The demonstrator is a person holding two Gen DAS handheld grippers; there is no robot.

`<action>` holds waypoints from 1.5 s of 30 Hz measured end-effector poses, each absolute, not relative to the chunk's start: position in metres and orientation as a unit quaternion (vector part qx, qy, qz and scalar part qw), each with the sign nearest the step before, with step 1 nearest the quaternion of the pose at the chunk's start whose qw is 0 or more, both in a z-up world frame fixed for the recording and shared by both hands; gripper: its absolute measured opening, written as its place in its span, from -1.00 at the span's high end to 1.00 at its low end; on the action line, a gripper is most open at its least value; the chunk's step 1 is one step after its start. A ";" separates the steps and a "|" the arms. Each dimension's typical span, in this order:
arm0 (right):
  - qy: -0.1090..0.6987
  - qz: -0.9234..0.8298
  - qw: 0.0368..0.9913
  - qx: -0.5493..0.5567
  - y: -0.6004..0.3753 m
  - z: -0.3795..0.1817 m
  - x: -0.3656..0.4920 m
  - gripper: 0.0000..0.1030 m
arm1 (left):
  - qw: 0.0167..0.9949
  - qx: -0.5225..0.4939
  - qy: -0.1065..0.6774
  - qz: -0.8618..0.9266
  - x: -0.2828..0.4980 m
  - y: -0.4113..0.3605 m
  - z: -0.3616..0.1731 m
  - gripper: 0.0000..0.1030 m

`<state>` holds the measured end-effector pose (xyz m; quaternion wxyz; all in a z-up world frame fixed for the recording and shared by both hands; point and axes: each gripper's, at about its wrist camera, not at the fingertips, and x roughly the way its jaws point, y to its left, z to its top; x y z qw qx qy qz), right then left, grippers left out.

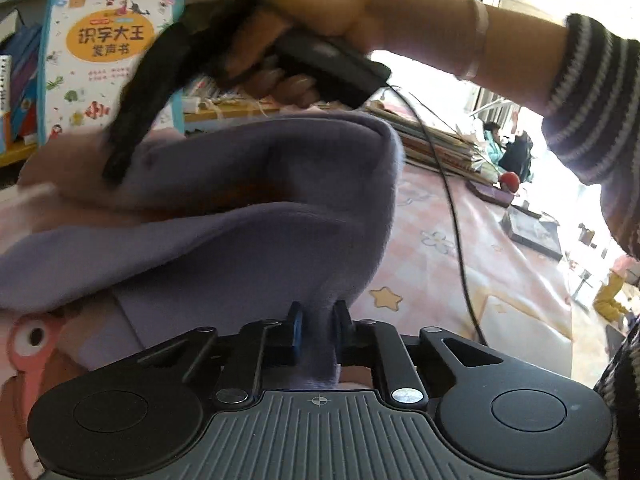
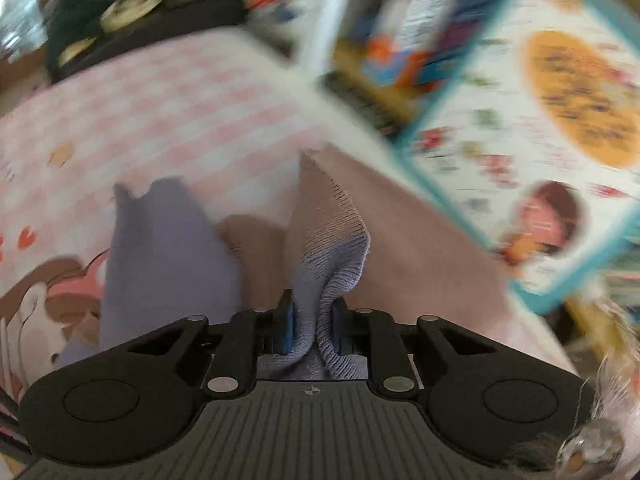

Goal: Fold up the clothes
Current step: 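Lift and shake the sweater open with both grippers, spreading it on the table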

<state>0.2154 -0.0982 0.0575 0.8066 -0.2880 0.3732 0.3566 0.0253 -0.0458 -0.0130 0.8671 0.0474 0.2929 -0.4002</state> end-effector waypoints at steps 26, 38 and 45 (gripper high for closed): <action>0.487 0.419 0.766 -0.016 -0.192 0.021 0.030 0.72 | 0.953 0.090 0.271 -0.099 0.126 0.098 0.027 0.82; 0.474 0.378 0.795 0.014 -0.247 0.061 0.015 -0.10 | 0.940 0.078 0.215 -0.255 0.080 0.040 0.052 -0.54; 0.400 0.349 0.847 -0.006 -0.277 0.101 -0.014 -0.26 | 0.934 0.109 0.245 -0.237 0.105 0.017 0.027 -0.54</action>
